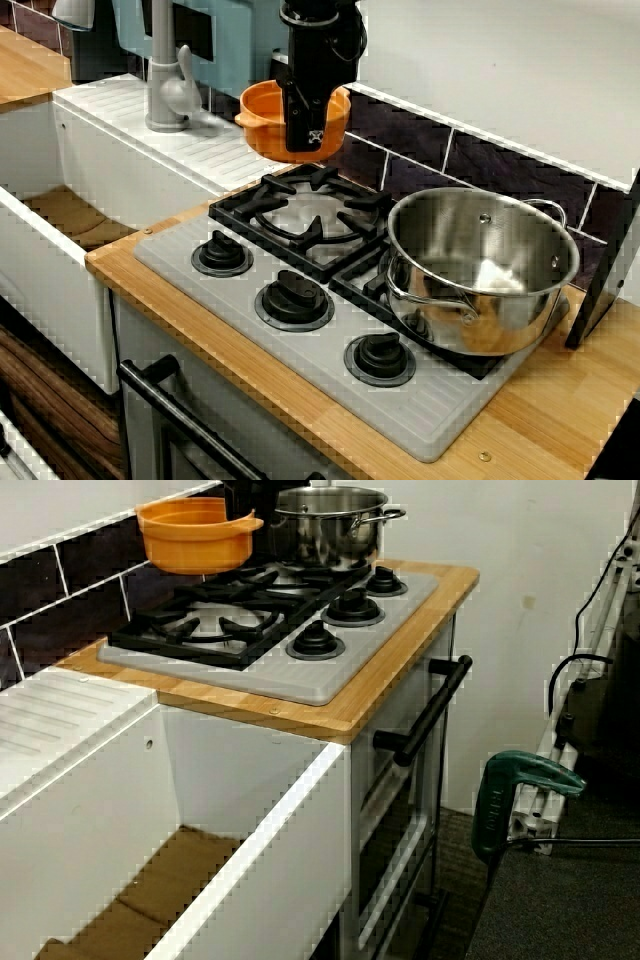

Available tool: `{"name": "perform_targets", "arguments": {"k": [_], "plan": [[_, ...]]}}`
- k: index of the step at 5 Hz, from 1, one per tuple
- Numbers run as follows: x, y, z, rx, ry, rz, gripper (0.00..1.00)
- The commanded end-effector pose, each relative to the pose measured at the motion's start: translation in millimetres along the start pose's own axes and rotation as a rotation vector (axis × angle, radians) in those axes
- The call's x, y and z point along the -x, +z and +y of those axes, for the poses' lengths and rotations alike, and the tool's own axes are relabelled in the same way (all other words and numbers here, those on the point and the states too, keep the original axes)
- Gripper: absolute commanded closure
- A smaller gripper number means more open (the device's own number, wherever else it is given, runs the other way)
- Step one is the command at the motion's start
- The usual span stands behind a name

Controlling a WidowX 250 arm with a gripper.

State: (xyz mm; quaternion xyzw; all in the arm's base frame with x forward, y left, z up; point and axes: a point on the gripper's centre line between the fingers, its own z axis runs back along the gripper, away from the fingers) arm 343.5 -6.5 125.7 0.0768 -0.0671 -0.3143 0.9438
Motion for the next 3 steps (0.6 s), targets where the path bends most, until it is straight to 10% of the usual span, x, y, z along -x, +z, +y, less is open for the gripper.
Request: {"name": "perform_targets", "arguments": {"k": [1, 3], "plan": [[-1.3, 30.7, 8.7, -0.076, -0.138, -0.104, 1.0], [0.4, 35.4, 21.2, -0.074, -0.264, -0.156, 1.0]]}}
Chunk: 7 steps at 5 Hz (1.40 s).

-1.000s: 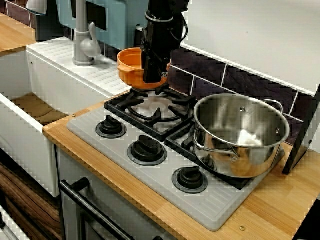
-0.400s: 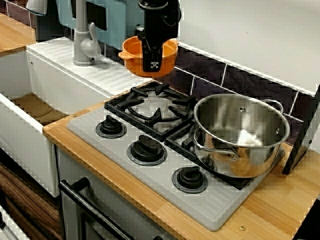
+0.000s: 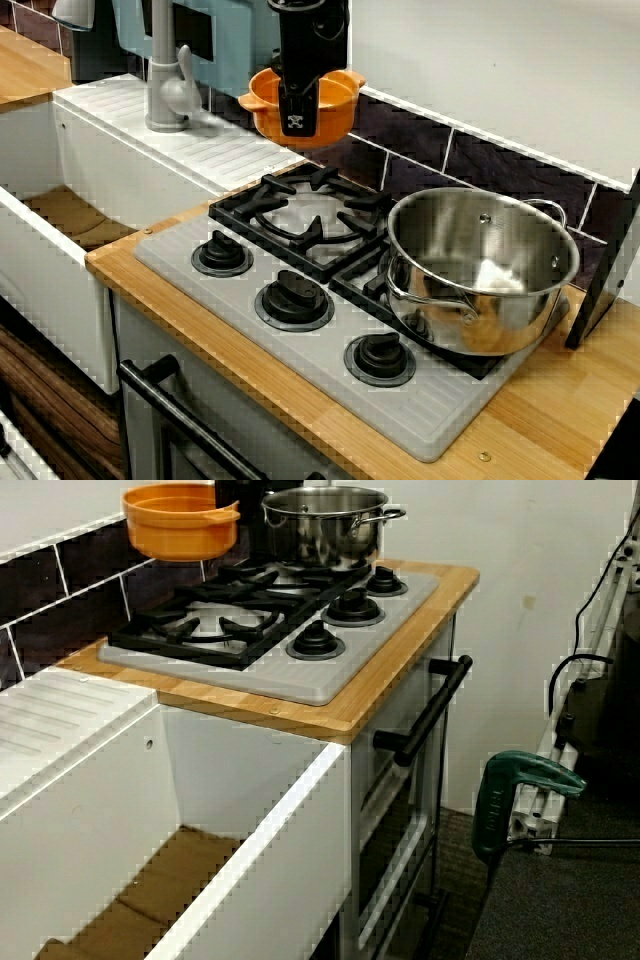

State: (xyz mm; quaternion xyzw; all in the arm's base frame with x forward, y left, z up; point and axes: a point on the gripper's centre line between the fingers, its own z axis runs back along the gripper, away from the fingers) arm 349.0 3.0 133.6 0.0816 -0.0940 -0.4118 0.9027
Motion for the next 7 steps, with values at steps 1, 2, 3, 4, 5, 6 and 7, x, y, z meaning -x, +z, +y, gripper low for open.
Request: {"name": "perform_targets", "arguments": {"k": [1, 2, 3, 4, 5, 6, 7], "plan": [[0.3, 29.8, 14.0, -0.057, -0.106, -0.095, 1.0], [-1.5, 32.1, 12.4, -0.086, -0.172, -0.106, 1.0], [-4.2, 33.2, 10.6, -0.102, -0.259, -0.113, 1.0], [-4.5, 34.3, 12.6, -0.114, -0.343, -0.124, 1.0], [-2.0, 33.2, 18.8, -0.116, -0.393, -0.11, 1.0], [1.4, 31.8, 23.8, -0.102, -0.406, -0.101, 1.0], [0.6, 31.3, 18.9, -0.096, -0.439, -0.088, 1.0]]}}
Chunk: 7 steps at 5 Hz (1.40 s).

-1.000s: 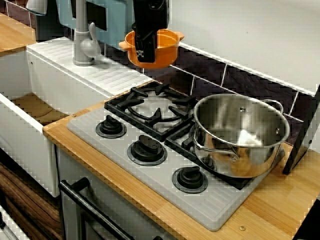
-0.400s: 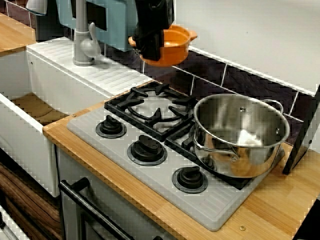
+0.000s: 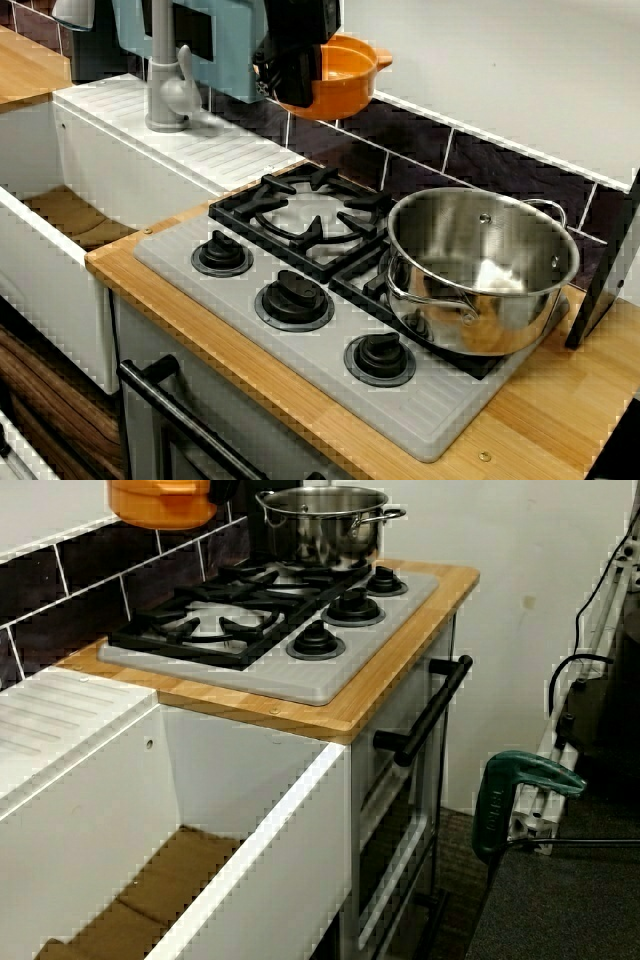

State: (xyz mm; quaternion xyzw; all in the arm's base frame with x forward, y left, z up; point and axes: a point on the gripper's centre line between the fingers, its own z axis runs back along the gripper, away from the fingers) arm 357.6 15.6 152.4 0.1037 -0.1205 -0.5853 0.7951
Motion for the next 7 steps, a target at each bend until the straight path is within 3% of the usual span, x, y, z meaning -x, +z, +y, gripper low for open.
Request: {"name": "perform_targets", "arguments": {"k": [1, 2, 4, 7], "plan": [[-8.4, 10.1, -3.6, -0.004, -0.038, 0.037, 1.0], [-12.4, 5.3, -7.4, 0.011, 0.031, 0.102, 1.0], [-16.7, -10.8, -15.5, 0.176, 0.158, 0.176, 1.0], [-32.2, -22.1, -42.0, 0.286, 0.238, 0.216, 1.0]]}}
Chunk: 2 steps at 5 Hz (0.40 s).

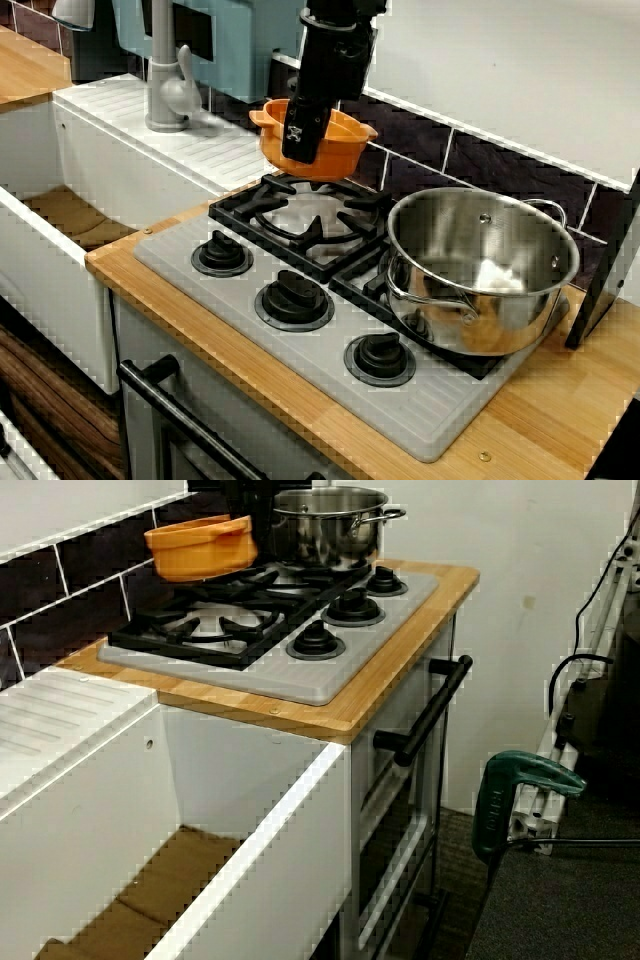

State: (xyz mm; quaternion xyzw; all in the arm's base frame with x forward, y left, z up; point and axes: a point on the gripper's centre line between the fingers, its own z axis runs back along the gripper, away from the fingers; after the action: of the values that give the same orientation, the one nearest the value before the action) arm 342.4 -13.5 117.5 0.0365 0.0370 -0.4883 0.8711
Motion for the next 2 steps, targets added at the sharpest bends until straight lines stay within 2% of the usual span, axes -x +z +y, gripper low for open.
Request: {"name": "perform_targets", "arguments": {"k": [1, 2], "plan": [[-8.9, 2.3, -14.7, 0.019, 0.016, 0.007, 1.0], [-8.1, 1.1, -13.5, 0.031, 0.028, 0.009, 1.0]]}}
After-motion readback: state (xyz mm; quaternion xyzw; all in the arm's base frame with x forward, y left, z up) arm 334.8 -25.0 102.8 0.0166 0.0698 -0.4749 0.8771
